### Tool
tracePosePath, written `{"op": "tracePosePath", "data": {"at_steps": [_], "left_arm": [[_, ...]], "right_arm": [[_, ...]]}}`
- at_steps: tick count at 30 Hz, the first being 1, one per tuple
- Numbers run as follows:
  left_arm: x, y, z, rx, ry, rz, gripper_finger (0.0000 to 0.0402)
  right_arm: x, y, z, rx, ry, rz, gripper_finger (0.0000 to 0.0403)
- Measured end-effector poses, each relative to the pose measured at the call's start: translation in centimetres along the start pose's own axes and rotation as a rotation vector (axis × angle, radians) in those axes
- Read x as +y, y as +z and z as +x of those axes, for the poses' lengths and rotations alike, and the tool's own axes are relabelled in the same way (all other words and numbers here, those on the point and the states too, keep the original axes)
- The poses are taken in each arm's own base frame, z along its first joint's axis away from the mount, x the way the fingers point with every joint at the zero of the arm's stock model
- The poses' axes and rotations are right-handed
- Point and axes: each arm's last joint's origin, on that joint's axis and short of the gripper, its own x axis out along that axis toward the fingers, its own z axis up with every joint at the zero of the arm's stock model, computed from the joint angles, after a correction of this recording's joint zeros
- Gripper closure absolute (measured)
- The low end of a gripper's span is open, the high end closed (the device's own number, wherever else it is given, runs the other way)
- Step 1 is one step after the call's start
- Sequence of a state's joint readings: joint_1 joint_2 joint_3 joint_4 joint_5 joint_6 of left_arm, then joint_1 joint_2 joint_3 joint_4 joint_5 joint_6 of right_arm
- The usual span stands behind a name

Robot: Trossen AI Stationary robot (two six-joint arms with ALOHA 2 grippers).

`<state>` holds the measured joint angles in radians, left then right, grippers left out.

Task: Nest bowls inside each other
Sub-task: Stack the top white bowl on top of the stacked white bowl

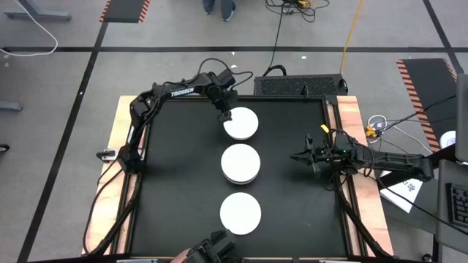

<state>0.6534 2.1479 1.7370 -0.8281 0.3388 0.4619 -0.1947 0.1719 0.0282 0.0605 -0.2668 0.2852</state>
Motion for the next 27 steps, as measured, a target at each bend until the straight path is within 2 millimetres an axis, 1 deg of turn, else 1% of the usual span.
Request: {"op": "tracePosePath", "data": {"at_steps": [12,21,27], "left_arm": [[0.1,0.14,-0.01,-0.016,0.008,0.051,0.01],[0.07,0.16,0.0,-0.015,0.009,0.21,0.0101],[0.09,0.16,0.0,-0.016,0.01,0.23,0.0101]], "right_arm": [[-0.08,-0.26,0.0,0.027,-0.008,0.006,0.0403],[-0.08,-0.25,0.01,0.022,-0.007,0.005,0.0403],[-0.07,-0.24,0.01,0.021,-0.006,0.004,0.0403]]}}
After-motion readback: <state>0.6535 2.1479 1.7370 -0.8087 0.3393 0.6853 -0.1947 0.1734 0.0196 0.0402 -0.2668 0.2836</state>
